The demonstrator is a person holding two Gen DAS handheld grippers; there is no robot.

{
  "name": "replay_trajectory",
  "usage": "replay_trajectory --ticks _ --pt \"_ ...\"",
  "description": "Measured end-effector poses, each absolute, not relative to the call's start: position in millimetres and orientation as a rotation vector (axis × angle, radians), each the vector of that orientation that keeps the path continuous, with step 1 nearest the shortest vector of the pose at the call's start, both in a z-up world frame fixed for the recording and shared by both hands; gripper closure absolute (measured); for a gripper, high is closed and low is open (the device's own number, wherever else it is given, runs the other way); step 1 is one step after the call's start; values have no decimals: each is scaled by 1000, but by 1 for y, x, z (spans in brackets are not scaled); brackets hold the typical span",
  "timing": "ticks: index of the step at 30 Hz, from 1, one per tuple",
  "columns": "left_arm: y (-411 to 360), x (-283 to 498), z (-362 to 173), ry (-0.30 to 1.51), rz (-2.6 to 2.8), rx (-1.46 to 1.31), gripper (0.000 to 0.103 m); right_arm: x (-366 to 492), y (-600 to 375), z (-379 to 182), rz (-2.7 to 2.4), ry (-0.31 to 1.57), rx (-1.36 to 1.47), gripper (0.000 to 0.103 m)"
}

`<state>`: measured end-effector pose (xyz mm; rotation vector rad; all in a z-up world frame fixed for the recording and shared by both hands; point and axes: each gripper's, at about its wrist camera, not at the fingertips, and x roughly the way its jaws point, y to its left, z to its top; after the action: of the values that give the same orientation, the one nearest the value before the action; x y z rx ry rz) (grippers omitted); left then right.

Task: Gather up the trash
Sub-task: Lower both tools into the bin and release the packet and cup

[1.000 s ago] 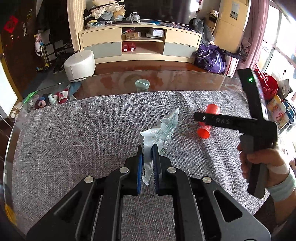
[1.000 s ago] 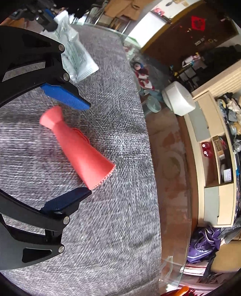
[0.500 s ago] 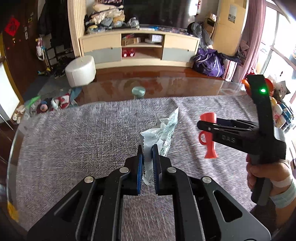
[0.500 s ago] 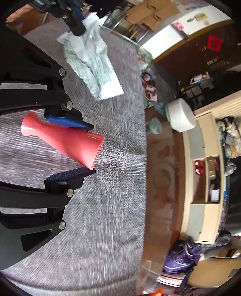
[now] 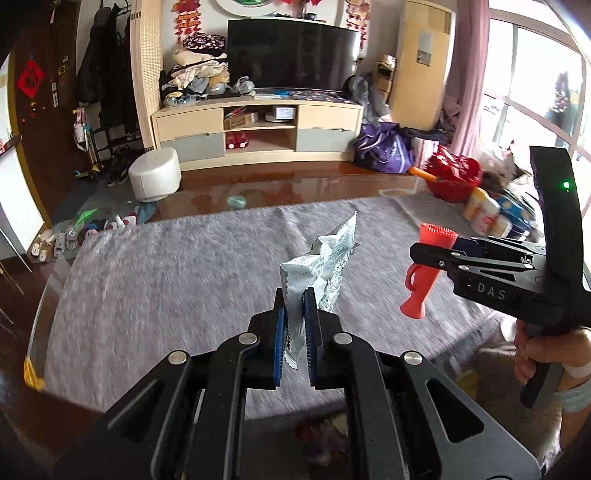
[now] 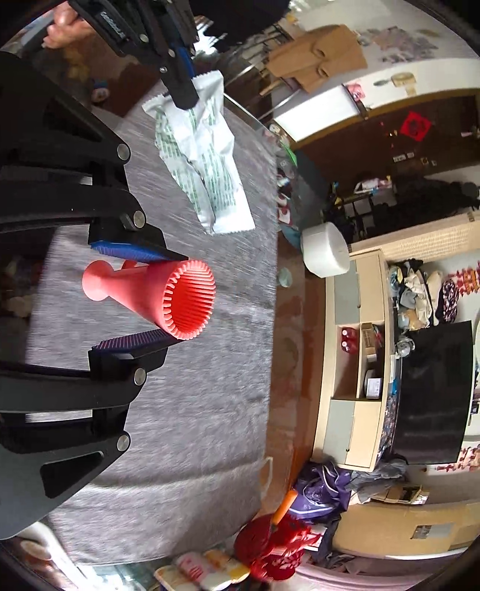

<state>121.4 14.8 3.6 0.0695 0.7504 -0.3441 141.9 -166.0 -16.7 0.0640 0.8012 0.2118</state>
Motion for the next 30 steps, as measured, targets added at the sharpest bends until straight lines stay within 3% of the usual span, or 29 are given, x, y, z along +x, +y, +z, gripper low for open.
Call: replay_trajectory --ticks 15,30 --pt "-5 16 -89 908 -404 46 94 32 -183 -102 228 917 81 68" --pt "-25 14 -224 1199 -396 66 94 23 -171 -218 265 1132 159 68"
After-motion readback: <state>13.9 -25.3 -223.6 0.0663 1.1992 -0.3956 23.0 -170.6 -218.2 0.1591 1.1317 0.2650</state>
